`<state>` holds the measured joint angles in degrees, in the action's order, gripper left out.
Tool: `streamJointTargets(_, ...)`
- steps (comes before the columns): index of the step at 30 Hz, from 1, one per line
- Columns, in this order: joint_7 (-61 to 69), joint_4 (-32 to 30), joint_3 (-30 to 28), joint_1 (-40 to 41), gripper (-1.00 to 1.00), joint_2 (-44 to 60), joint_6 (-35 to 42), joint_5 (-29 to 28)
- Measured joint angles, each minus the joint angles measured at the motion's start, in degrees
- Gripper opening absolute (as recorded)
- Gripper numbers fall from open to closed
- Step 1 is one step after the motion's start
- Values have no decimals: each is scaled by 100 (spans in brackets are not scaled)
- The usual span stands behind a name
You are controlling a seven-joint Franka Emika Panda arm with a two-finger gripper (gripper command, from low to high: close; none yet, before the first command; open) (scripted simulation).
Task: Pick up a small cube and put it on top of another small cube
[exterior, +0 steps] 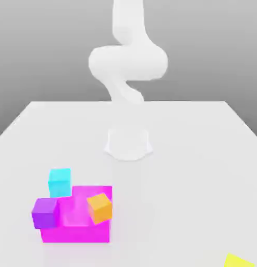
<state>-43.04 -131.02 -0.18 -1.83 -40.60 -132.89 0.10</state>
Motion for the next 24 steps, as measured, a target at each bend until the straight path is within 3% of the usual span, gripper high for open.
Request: streamJointTargets(24, 2606, 730, 333, -1267, 0, 5022, -1068, -15)
